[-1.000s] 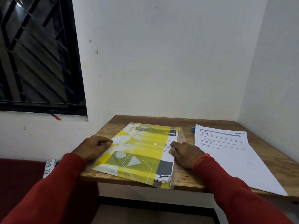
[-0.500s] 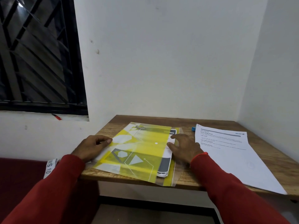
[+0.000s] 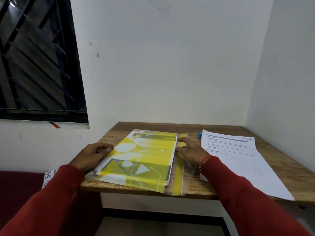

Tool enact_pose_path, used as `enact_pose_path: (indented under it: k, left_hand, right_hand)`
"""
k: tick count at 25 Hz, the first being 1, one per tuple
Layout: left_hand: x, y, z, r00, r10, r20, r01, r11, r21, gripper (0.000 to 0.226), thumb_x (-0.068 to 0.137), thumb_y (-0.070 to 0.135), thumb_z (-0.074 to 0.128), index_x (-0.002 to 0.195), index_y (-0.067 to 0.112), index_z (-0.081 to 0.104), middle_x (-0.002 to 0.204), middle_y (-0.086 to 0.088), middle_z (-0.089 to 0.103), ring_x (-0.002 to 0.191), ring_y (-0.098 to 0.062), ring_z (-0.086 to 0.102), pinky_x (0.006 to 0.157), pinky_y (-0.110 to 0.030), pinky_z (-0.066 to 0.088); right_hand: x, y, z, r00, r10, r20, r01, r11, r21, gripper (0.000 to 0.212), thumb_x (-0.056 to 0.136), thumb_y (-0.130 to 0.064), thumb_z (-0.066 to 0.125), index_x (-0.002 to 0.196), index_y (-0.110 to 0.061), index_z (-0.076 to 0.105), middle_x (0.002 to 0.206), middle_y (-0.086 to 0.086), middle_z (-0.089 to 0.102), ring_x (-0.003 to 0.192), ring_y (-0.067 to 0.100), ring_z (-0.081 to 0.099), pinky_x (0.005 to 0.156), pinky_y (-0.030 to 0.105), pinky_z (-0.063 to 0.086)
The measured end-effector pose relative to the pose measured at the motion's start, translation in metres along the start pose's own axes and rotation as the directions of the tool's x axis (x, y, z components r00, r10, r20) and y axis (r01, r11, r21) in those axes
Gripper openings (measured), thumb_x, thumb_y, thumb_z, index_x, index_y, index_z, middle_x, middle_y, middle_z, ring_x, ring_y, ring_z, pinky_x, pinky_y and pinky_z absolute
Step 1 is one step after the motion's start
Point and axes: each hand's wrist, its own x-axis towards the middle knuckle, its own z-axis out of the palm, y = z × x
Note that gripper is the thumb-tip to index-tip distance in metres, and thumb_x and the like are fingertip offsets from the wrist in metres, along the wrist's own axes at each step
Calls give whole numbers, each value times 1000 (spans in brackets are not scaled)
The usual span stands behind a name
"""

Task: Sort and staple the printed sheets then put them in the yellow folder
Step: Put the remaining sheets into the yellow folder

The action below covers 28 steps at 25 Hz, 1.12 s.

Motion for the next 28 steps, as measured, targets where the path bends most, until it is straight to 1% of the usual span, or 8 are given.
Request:
enact_pose_path:
  k: [5,10,13,15,17,21,25,28]
  left_hand:
    - [1,-5,-1,998,19,55,-18,1000,-18,22,93,12,67,107,27,73,113,10,72,113,-6,63,105,-31,46]
    - [4,-11,-2,998,31,58,-32,999,2,18,93,18,69,106,29,75,111,10,74,112,-6,64,106,-36,47]
    - [3,-8,-1,999,18,31,-18,1000,6,16,95,25,66,108,29,74,114,11,72,113,-7,62,105,-34,46]
    - [1,-7,0,1000,8,20,-8,999,43,16,95,33,65,108,31,74,114,13,71,113,-8,62,103,-34,47]
    - [-2,-3,-1,1000,1,-20,2,995,103,16,93,41,66,104,34,75,111,14,72,108,-8,64,98,-35,50]
    - [-20,31,10,959,180,-218,-134,968,210,9,90,29,72,95,36,72,106,17,68,81,-9,65,75,-22,48]
    - [-26,94,70,935,353,24,-347,905,247,12,90,25,72,96,35,73,99,22,68,75,-2,63,67,-8,41]
    - [-23,135,139,901,355,249,-411,881,234,17,96,34,63,106,29,75,107,13,72,79,1,61,78,-18,43]
  right_hand:
    - [6,-6,8,1000,7,-22,-7,1000,-11,49,96,-21,46,143,-29,37,127,13,61,108,25,58,90,29,43]
    - [10,-17,7,998,41,49,-45,996,81,48,96,-19,53,143,-23,41,113,9,60,91,17,56,84,30,45]
    - [13,-12,-4,997,60,55,-70,977,203,48,93,-19,60,139,-22,47,120,6,61,96,19,59,74,28,45]
    - [10,-3,-26,998,5,-59,7,980,200,46,93,-22,61,138,-20,48,127,8,61,108,23,60,77,29,45]
    - [5,21,-59,969,22,-246,-2,996,84,52,90,-29,66,138,-17,49,128,11,62,118,26,57,95,32,43]
    - [2,111,-131,885,237,-401,-402,823,-400,97,65,-81,56,142,-22,42,147,9,47,133,32,45,110,45,36]
    - [-15,139,-151,886,309,-345,-437,804,-403,94,70,-76,63,144,-21,41,148,3,47,134,28,47,110,39,37]
    - [9,175,-159,894,289,-341,-407,843,-352,110,44,-91,62,133,-25,55,135,-1,60,119,25,58,101,39,46]
